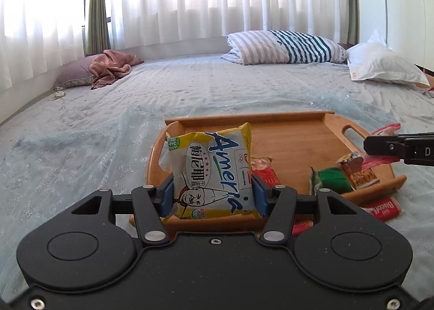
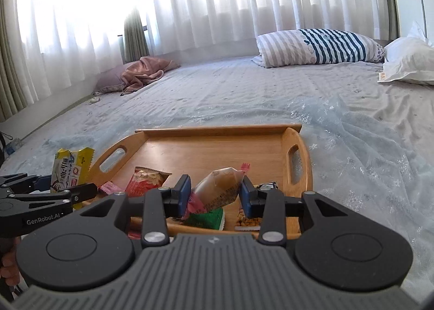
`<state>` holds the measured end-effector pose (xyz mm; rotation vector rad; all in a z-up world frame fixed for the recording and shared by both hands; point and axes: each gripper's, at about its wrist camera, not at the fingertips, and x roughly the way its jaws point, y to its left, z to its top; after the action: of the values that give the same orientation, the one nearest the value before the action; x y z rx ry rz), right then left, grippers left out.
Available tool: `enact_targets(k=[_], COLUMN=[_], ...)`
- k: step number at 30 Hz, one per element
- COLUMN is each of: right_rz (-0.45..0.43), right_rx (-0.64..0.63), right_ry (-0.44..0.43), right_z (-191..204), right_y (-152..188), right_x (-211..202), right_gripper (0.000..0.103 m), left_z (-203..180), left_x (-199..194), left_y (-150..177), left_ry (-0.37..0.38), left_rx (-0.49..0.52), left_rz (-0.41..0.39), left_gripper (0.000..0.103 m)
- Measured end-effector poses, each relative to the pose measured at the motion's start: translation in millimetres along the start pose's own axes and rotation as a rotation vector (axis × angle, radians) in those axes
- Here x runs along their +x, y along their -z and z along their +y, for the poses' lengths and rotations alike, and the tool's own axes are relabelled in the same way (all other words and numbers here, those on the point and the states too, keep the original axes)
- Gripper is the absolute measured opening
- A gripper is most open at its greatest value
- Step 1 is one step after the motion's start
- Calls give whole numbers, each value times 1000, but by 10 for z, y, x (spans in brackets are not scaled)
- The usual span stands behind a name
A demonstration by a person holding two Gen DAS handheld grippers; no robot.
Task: Organize snacks
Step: 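Carry the Ameria packet and pastry onto the tray and open both tools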
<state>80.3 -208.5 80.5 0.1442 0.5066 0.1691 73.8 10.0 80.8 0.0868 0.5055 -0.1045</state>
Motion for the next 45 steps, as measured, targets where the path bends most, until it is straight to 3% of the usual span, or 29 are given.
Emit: enact_targets(k=[21, 32, 45], right_rz=[80, 100, 90], right_rx=[17, 37, 35], right_ry=[-60, 67, 139], right_z=[-29, -297, -426], right_y=[-233, -244, -240], right_x=[843, 1059, 1045], right_gripper=[43, 43, 43], left_z=[191, 206, 153], left_x=[982, 1408, 1527], left_y=[-330, -352, -297], left_ry=[-14, -32, -54], left_rx=[-39, -36, -14], left_rz=[42, 98, 134], left_gripper=[54, 54, 58])
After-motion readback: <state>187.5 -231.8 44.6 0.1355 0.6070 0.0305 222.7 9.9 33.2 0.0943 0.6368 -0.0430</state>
